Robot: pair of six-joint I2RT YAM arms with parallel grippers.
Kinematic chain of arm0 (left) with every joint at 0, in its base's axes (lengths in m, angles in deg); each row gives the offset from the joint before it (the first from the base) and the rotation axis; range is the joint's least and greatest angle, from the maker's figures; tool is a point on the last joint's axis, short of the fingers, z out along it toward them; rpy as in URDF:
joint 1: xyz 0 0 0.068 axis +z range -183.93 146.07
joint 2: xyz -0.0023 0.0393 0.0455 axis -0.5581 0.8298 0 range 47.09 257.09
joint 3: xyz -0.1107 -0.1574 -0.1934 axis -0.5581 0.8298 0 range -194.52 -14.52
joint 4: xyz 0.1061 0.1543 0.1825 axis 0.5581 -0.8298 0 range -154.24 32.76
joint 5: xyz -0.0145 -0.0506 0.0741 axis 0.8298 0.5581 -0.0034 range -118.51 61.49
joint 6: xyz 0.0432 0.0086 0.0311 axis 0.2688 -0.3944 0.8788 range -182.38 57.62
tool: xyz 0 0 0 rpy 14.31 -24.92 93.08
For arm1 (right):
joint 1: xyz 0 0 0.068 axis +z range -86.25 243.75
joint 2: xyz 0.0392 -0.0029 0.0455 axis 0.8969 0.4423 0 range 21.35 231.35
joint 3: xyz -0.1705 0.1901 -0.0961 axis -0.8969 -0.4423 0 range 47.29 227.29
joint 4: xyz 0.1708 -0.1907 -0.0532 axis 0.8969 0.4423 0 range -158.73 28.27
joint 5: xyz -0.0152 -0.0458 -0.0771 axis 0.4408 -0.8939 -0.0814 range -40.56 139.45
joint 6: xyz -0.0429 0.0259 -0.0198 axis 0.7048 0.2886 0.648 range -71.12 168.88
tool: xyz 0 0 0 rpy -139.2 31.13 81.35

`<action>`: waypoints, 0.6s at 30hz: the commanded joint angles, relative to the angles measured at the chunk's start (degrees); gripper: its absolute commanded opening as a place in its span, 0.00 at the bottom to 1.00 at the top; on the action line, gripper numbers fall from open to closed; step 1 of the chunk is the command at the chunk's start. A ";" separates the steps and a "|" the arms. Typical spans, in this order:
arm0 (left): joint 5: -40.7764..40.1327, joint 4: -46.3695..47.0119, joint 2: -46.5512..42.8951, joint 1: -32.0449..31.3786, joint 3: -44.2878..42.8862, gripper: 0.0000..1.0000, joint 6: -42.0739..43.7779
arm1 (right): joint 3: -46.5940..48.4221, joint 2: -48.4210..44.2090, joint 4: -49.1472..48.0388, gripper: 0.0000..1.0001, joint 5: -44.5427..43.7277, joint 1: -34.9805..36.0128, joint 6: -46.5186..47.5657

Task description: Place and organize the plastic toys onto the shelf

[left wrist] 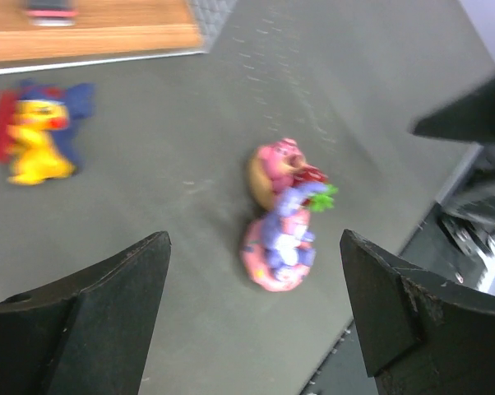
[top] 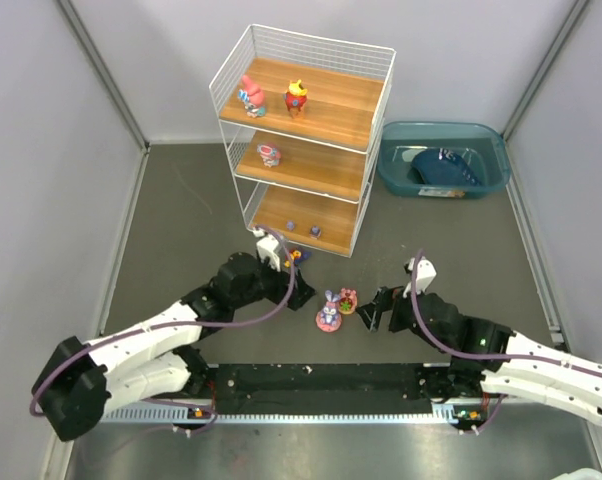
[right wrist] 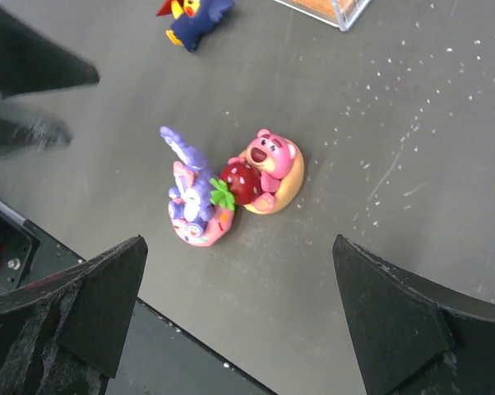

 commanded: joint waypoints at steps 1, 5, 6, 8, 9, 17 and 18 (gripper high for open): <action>-6.30 1.55 -0.92 -12.55 -1.62 0.89 2.05 | -0.57 -0.43 -0.80 0.96 0.94 -1.89 -0.65; -20.29 1.02 -2.76 -21.35 2.07 0.90 -6.81 | -0.48 -1.31 -0.71 0.96 1.03 -2.24 -0.03; -22.93 0.85 -3.29 -23.98 2.86 0.91 -9.62 | -0.57 -1.75 -0.62 0.96 1.11 -2.33 -0.03; -29.16 -0.72 -3.65 -26.02 3.83 0.92 -11.48 | -0.74 -2.10 -0.71 0.96 1.03 -2.24 -0.21; -30.42 -1.17 -2.78 -27.24 3.57 0.92 -12.27 | -0.83 -2.28 -0.80 0.96 0.94 -2.24 -0.21; -38.33 -5.04 8.56 -30.24 -3.98 0.99 -14.30 | 0.57 -5.26 0.08 0.96 -0.46 -2.42 -1.52; -39.38 -4.96 10.22 -31.03 -4.94 0.99 -14.65 | 0.92 -5.96 0.26 0.96 -0.90 -2.33 -1.79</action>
